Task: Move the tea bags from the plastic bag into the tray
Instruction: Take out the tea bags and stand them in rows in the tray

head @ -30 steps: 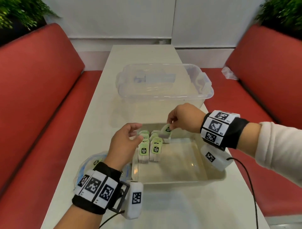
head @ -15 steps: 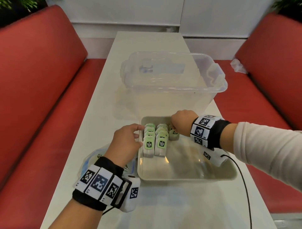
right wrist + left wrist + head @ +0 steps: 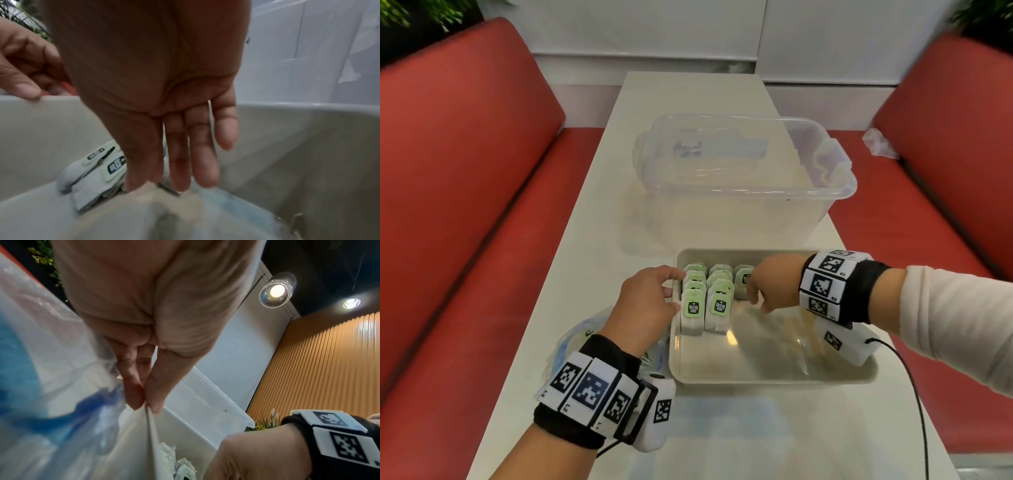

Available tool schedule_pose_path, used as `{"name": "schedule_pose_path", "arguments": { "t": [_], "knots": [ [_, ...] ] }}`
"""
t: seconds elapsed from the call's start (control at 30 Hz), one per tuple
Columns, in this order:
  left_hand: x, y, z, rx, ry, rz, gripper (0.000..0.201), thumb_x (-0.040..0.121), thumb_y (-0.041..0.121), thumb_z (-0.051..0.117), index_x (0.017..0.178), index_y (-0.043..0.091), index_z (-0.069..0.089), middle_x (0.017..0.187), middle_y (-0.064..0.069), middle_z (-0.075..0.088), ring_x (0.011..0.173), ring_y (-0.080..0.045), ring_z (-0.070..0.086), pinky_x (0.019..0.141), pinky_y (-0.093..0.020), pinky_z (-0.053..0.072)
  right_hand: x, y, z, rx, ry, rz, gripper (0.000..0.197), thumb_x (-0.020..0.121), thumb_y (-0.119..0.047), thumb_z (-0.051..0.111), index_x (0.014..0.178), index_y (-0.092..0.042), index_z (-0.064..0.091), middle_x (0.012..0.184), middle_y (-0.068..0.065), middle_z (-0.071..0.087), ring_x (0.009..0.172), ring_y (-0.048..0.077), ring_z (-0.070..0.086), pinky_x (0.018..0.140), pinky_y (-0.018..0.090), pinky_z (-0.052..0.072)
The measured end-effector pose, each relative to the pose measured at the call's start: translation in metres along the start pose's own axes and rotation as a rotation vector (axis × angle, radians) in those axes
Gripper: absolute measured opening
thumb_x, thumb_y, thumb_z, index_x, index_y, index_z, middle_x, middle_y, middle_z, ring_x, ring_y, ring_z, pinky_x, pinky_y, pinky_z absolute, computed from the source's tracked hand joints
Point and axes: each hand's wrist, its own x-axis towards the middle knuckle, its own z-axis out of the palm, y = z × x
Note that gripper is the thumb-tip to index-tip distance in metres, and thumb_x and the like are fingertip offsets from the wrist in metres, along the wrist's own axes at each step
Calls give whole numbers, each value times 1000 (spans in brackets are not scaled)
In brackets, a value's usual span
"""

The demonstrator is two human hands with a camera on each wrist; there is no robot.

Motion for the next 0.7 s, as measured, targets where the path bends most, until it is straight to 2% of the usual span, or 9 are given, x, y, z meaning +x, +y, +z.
{"name": "schedule_pose_path", "arguments": {
  "t": [0.07, 0.1, 0.3, 0.43, 0.53, 0.6, 0.63, 0.7],
  "knots": [
    [0, 0, 0, -1, 2, 2, 43, 79, -1, 64, 113, 25, 61, 100, 11, 58, 85, -2, 55, 59, 4, 37, 6, -1, 1, -53, -93, -19, 44, 90, -26, 59, 133, -26, 50, 127, -2, 57, 116, 21, 54, 94, 31, 42],
    [0, 1, 0, -3, 3, 4, 43, 79, -2, 64, 113, 25, 61, 99, 11, 57, 85, -2, 55, 59, 3, 38, 8, -2, 1, -80, -119, -30, 47, 91, -24, 58, 137, -24, 46, 130, -1, 56, 118, 22, 53, 96, 31, 42],
    [-1, 0, 1, -15, 15, -7, 42, 80, -2, 62, 113, 25, 61, 99, 11, 56, 87, -2, 55, 60, 2, 36, 21, -9, -1, -183, -140, -25, 43, 93, -22, 54, 135, -11, 47, 128, 7, 57, 116, 25, 55, 92, 32, 44],
    [0, 0, 2, -11, 17, -3, 43, 80, -2, 62, 114, 24, 61, 102, 10, 57, 88, -3, 55, 63, 0, 36, 24, -8, -1, -179, -130, -33, 46, 92, -23, 54, 137, -14, 45, 128, 7, 57, 116, 25, 55, 91, 31, 44],
    [0, 1, -1, 0, 15, 13, 40, 80, 0, 63, 112, 25, 62, 104, 8, 61, 89, -2, 56, 65, 0, 36, 17, -8, -3, -140, -128, -35, 51, 92, -26, 55, 140, -19, 41, 132, 3, 55, 120, 23, 51, 97, 31, 41],
    [-1, 3, -11, 5, 40, 42, 36, 80, 1, 64, 107, 25, 63, 107, 8, 63, 92, -3, 57, 66, 0, 38, 6, -8, -8, -62, -97, -29, 51, 92, -27, 56, 141, -22, 41, 135, -2, 52, 123, 20, 49, 100, 31, 39],
    [-3, 3, -19, 13, 63, 65, 33, 80, 1, 65, 103, 25, 63, 109, 8, 64, 93, -3, 57, 70, -1, 38, 0, -8, -11, -16, -52, -17, 49, 91, -28, 57, 138, -22, 44, 133, -3, 54, 121, 20, 51, 99, 32, 40],
    [-6, 2, -41, 52, 107, 114, 27, 79, 2, 65, 88, 27, 62, 110, 8, 65, 96, -5, 59, 82, -10, 38, -12, -11, -20, 82, 80, 15, 42, 88, -32, 60, 129, -25, 53, 124, -5, 59, 112, 18, 55, 89, 30, 43]
  ]
}}
